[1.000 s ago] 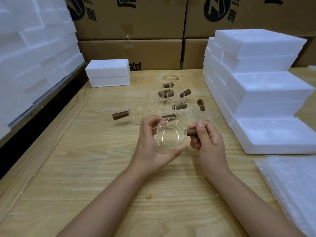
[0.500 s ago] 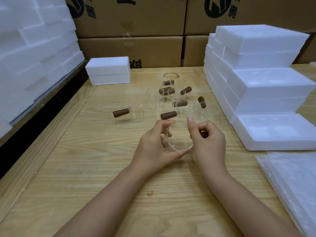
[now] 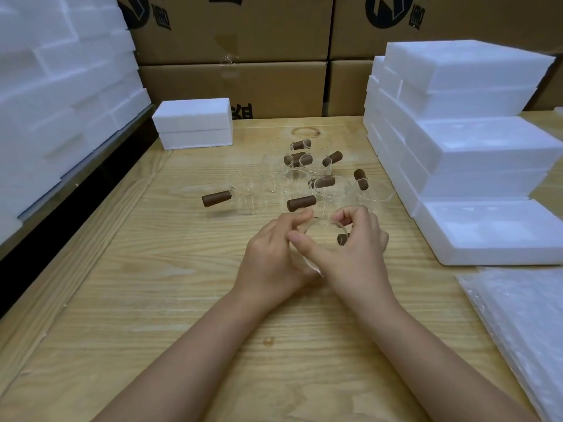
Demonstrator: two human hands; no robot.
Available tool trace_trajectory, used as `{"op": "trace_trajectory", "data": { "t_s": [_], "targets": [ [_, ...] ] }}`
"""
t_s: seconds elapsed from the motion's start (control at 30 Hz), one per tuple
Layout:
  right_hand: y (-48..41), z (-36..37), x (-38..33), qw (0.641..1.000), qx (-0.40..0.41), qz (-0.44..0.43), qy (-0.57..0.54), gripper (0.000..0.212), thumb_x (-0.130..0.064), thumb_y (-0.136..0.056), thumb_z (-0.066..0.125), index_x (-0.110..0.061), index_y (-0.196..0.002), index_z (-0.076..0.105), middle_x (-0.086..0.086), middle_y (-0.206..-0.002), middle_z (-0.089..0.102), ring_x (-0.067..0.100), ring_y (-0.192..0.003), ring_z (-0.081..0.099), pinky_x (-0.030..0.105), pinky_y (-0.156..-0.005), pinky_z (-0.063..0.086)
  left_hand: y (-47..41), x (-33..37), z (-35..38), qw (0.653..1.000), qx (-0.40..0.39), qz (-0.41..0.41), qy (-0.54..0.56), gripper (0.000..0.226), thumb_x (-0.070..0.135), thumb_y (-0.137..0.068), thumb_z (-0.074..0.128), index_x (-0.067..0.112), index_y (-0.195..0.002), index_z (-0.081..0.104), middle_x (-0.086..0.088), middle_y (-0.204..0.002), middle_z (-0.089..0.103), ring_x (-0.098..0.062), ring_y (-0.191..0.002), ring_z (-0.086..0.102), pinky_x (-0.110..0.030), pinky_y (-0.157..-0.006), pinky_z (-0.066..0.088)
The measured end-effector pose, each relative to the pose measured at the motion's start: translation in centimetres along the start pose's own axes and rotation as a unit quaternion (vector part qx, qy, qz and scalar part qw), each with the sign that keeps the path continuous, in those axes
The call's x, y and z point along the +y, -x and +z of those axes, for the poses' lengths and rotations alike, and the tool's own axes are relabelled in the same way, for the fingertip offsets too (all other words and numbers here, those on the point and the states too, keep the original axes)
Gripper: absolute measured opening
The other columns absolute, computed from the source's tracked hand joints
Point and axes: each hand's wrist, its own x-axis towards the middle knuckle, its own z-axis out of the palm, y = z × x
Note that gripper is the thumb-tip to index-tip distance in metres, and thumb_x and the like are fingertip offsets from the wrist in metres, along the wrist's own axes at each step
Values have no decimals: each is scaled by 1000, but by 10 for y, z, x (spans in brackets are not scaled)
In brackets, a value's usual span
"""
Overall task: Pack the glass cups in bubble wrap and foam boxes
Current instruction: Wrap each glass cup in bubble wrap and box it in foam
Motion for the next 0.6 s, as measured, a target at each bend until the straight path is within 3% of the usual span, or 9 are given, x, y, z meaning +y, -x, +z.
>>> {"op": "trace_trajectory", "data": {
  "t_s": [0.1,0.23,0.33,0.4,0.5,0.6],
  "targets": [
    [2,-2,-1,999,20,0,-34,59,-68,-51,70,-29,-87,45,-16,-93,47,12,-99,34,26,-84,40,0,1,0,1000,3,3,6,63,17,-55,90,-4,-108,62,-9,-111,69,-18,-94,68,-20,-82,47],
    [-2,-7,-2,995,23,2,-101,42,-62,-65,68,-25,-75,53,-10,-77,57,28,-91,52,35,-75,46,0,1,0,999,-16,-11,38,64,21,-54,92,-1,-104,57,-1,-114,66,0,-83,57,-1,-76,40],
    [-8,-14,-1,990,-1,-12,-139,31,-50,-76,68,-24,-66,54,-19,-60,56,3,-64,49,17,-63,40,-2,-3,1,995,-16,-34,91,68,17,-56,93,2,-110,55,10,-119,58,-6,-94,62,-13,-77,51],
    [-12,-20,1,986,-41,-23,-157,25,-36,-83,68,-24,-65,56,-23,-54,53,-2,-52,44,9,-55,37,-3,-4,0,991,-8,-52,125,69,18,-57,93,14,-112,53,16,-122,58,-2,-102,63,-17,-81,53],
    [-19,-32,2,978,-117,-32,-167,9,-22,-86,67,-26,-79,70,-17,-77,68,8,-71,60,16,-73,48,-5,-6,-3,984,3,-88,157,73,24,-55,94,38,-109,47,18,-121,62,0,-95,66,-16,-78,53],
    [-23,-43,5,967,-191,-38,-163,22,-10,-82,69,-22,-100,72,1,-107,69,14,-98,65,30,-94,51,-6,-8,-4,979,5,-112,170,71,27,-53,95,42,-104,49,16,-109,67,0,-83,66,-13,-69,52]
  ]
}}
